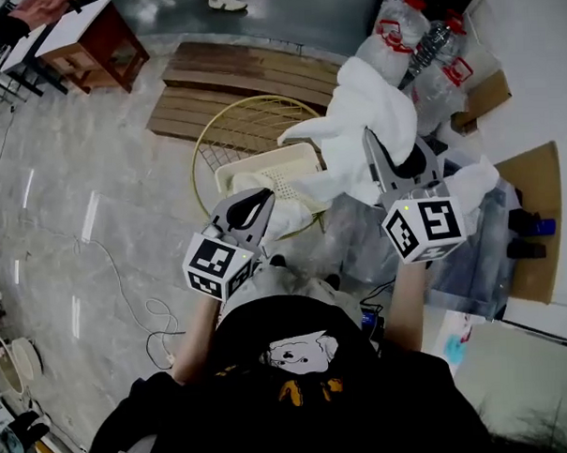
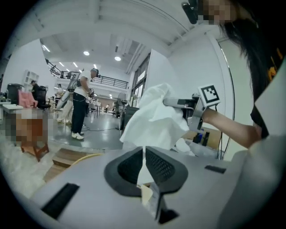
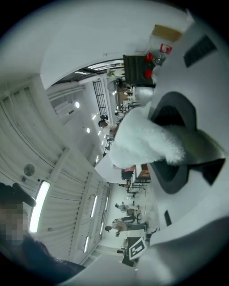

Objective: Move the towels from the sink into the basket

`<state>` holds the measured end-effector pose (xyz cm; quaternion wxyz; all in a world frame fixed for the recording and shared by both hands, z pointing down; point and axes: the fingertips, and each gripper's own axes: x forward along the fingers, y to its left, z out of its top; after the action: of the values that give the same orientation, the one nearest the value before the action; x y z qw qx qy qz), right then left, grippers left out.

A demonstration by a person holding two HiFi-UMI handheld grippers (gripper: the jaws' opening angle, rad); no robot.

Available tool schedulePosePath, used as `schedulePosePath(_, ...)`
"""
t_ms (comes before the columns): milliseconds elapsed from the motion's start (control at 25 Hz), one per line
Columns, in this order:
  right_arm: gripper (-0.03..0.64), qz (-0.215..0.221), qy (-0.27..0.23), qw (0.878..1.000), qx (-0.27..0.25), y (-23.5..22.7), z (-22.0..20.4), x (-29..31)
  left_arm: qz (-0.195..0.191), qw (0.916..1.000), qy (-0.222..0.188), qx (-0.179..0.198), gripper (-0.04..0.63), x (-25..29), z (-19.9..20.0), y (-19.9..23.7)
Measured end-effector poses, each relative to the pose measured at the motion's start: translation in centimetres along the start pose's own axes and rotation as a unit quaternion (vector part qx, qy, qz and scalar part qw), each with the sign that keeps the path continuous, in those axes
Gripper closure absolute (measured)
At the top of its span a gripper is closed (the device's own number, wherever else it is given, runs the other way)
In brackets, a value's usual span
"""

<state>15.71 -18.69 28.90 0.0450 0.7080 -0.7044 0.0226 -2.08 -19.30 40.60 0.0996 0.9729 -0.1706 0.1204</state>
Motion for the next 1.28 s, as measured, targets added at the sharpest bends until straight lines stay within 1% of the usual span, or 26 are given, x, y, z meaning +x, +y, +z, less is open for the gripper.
schedulePosePath(80, 0.465, 0.014, 0.027, 1.000, 0.001, 2.0, -3.2, 4.3, 0.017, 0.9998, 0.004, -0.007, 0.572, -1.3, -0.6, 2.6)
schedulePosePath(200, 0.465, 0.033, 0.087, 0.996, -0.013, 5.0, -9.9, 10.2, 0.035, 0.9992, 0.009, -0.015, 0.572, -2.8, -1.3, 5.6)
schedulePosePath(280, 0.465, 0.048, 0.141, 0.988, -0.027, 7.0, -15.6, 13.4, 0.044, 0.9988, 0.013, -0.018, 0.572, -3.6, -1.5, 6.9)
schedulePosePath(320, 0.465, 0.056, 0.173, 0.983, -0.037, 7.8, -18.7, 14.7, 0.049, 0.9985, 0.015, -0.019, 0.572, -3.9, -1.7, 7.5)
schedulePosePath(400, 0.462, 0.072, 0.245, 0.965, -0.063, 9.3, -25.3, 16.6, 0.059, 0.9978, 0.019, -0.021, 0.572, -4.3, -2.0, 8.4)
schedulePosePath(440, 0.460, 0.083, 0.284, 0.952, -0.077, 10.0, -28.7, 17.1, 0.063, 0.9976, 0.019, -0.023, 0.572, -4.5, -2.0, 8.8)
schedulePosePath(480, 0.457, 0.095, 0.323, 0.938, -0.087, 10.7, -31.9, 17.3, 0.067, 0.9973, 0.017, -0.024, 0.572, -4.7, -1.8, 9.1)
schedulePosePath(560, 0.438, 0.118, 0.397, 0.905, -0.099, 12.0, -37.8, 17.0, 0.074, 0.9968, 0.014, -0.028, 0.572, -5.1, -1.5, 9.9)
schedulePosePath(600, 0.415, 0.125, 0.427, 0.890, -0.102, 12.4, -40.0, 16.5, 0.076, 0.9966, 0.015, -0.028, 0.572, -5.2, -1.5, 10.1)
schedulePosePath(640, 0.378, 0.130, 0.448, 0.878, -0.106, 12.6, -41.5, 16.0, 0.078, 0.9964, 0.017, -0.028, 0.572, -5.3, -1.5, 10.3)
schedulePosePath(680, 0.330, 0.133, 0.458, 0.872, -0.109, 12.6, -42.3, 15.4, 0.078, 0.9964, 0.020, -0.028, 0.572, -5.2, -1.6, 10.3)
schedulePosePath(720, 0.311, 0.136, 0.458, 0.872, -0.108, 12.7, -42.3, 15.1, 0.077, 0.9964, 0.022, -0.028, 0.572, -5.1, -1.7, 10.3)
schedulePosePath(760, 0.298, 0.139, 0.451, 0.876, -0.103, 12.6, -41.8, 15.0, 0.074, 0.9966, 0.025, -0.027, 0.572, -4.9, -1.7, 10.2)
schedulePosePath(800, 0.291, 0.141, 0.438, 0.883, -0.096, 12.5, -40.9, 15.0, 0.071, 0.9968, 0.026, -0.025, 0.572, -4.6, -1.6, 10.0)
schedulePosePath(880, 0.293, 0.138, 0.400, 0.903, -0.077, 11.8, -38.2, 15.1, 0.060, 0.9975, 0.028, -0.022, 0.572, -3.6, -1.3, 9.2)
schedulePosePath(960, 0.293, 0.124, 0.357, 0.924, -0.052, 10.1, -34.7, 14.3, 0.042, 0.9987, 0.025, -0.018, 0.572, -2.2, -0.7, 7.7)
schedulePosePath(1040, 0.294, 0.107, 0.312, 0.944, -0.026, 7.8, -30.7, 12.8, 0.015, 0.9997, 0.019, -0.007, 0.572, -0.4, 0.3, 5.5)
schedulePosePath(1120, 0.295, 0.093, 0.268, 0.959, -0.004, 5.1, -26.7, 10.3, -0.013, 0.9998, 0.012, 0.006, 0.572, 1.5, 1.3, 2.9)
schedulePosePath(1200, 0.296, 0.077, 0.232, 0.970, 0.010, 2.0, -23.2, 7.2, -0.039, 0.9991, 0.005, 0.016, 0.572, 3.5, 2.1, 0.1)
schedulePosePath(1280, 0.298, 0.046, 0.205, 0.978, 0.011, -1.9, -20.3, 3.6, -0.066, 0.9975, 0.001, 0.023, 0.572, 5.6, 2.9, -3.0)
